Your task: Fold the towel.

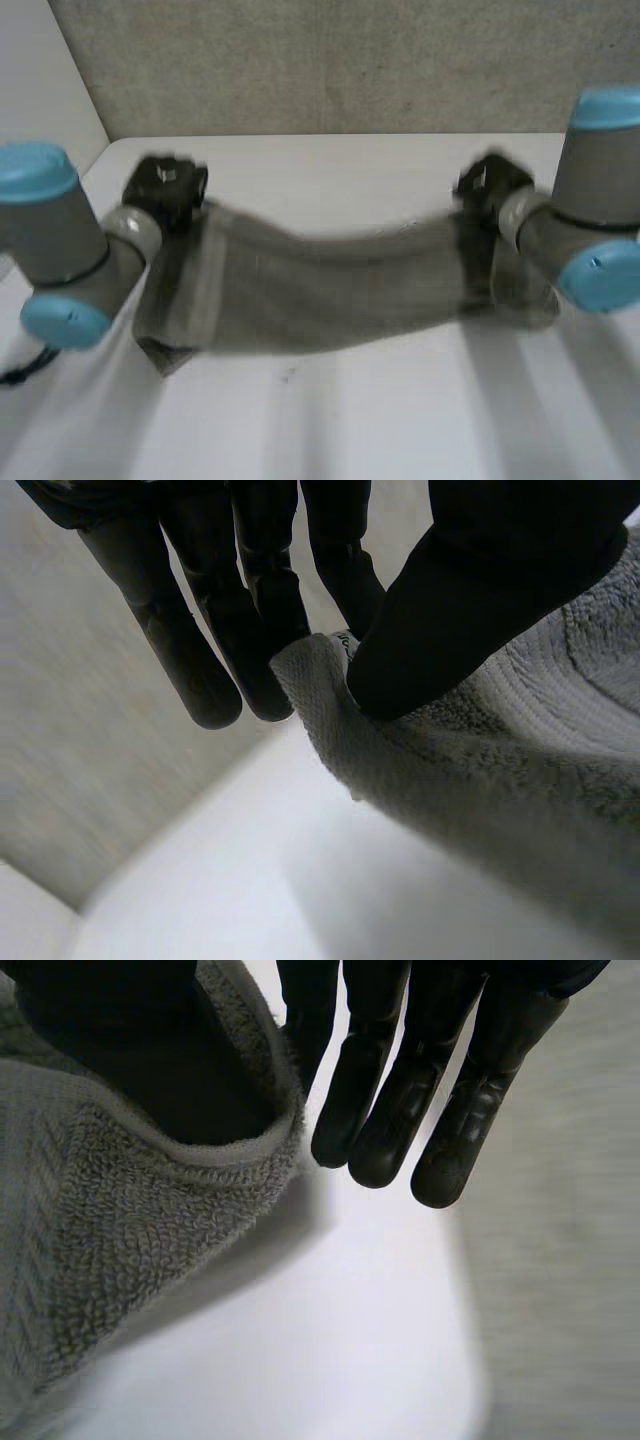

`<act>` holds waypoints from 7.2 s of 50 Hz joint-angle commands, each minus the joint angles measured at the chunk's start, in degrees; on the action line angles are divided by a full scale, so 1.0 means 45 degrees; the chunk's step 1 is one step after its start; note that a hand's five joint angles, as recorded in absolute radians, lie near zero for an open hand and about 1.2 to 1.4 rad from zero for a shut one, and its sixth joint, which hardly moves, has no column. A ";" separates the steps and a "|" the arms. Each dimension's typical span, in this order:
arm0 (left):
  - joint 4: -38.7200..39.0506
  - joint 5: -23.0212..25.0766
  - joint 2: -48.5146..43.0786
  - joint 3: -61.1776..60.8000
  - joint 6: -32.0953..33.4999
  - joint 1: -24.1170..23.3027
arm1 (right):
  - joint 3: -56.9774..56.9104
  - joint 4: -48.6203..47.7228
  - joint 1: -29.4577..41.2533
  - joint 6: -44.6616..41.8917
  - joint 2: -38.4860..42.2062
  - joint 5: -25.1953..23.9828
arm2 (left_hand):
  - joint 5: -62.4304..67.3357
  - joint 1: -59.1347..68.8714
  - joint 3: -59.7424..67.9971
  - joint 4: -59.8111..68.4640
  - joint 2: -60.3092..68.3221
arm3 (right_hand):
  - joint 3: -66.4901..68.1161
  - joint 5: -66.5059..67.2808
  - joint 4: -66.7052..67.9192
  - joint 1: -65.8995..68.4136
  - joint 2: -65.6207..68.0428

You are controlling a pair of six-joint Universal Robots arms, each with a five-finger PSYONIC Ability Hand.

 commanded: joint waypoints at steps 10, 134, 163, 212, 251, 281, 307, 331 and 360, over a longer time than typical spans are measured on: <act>0.3584 -0.0367 0.0979 0.5361 -0.2666 0.0333 | -0.0384 -0.9379 -0.0025 0.0811 -0.2294 -0.2034 | 0.2586 0.2670 0.2283 0.2276 0.2299 | 0.2672 0.2941 0.2641 0.5391 0.2800; 0.5520 0.0238 0.1373 -0.5076 -0.3081 0.2912 | 0.1031 -0.2383 -0.2349 0.5207 0.2918 -0.4129 | 0.2586 0.2670 0.2283 0.2276 0.2299 | -0.4641 -0.4372 -0.4673 -0.1922 -0.4513; 0.5501 0.0238 0.1373 -0.5135 -0.3081 0.2912 | 0.0073 -0.2384 -0.2174 0.5812 0.3406 -0.4090 | 0.2586 0.2670 0.2283 0.2276 0.2299 | 0.1727 0.1996 0.1695 0.4446 0.1855; -0.0372 0.4142 0.6191 -0.8279 -0.0249 0.3263 | 0.6635 0.5035 -0.6234 0.0228 -0.6549 -0.2625 | 0.2586 0.2670 0.2283 0.2276 0.2299 | 0.2672 0.2941 0.2641 0.5391 0.2800; 0.2512 0.2191 -0.0678 -0.2401 -0.2260 0.2541 | -0.0884 -0.0098 -0.3189 0.2961 0.1766 -0.1688 | 0.2586 0.2670 0.2283 0.2276 0.2299 | 0.2672 0.2941 0.2641 0.5391 0.2800; 0.2512 0.0707 -0.2143 -0.0604 -0.2163 0.1213 | -0.4341 -0.3067 -0.2056 0.4035 0.4285 -0.0125 | -1.1539 -1.1455 -1.1842 -1.1848 -1.1826 | -1.2883 -1.2614 -1.2915 -1.0164 -1.2755; 0.4758 0.0707 0.2271 -0.5936 -0.2299 0.0490 | 0.5815 -0.2090 -0.4107 0.5969 -0.1886 -0.2274 | -1.2025 -1.1941 -1.2328 -1.2334 -1.2312 | -0.8977 -0.8708 -0.9009 -0.6258 -0.8849; 0.4778 0.0707 0.2271 -0.6014 -0.2319 0.0490 | 0.6129 -0.4454 -0.5063 0.4506 0.0086 -0.2879 | -1.2025 -1.1941 -1.2328 -1.2334 -1.2312 | 0.2672 0.2941 0.2640 0.5391 0.2800; 0.4778 0.0687 0.2271 -0.6033 -0.2319 0.0451 | 0.6029 -0.6870 -0.1676 0.2805 -0.2726 -0.0729 | -1.2062 -1.1978 -1.2366 -1.2372 -1.2349 | 0.2672 0.2941 0.2641 0.5391 0.2800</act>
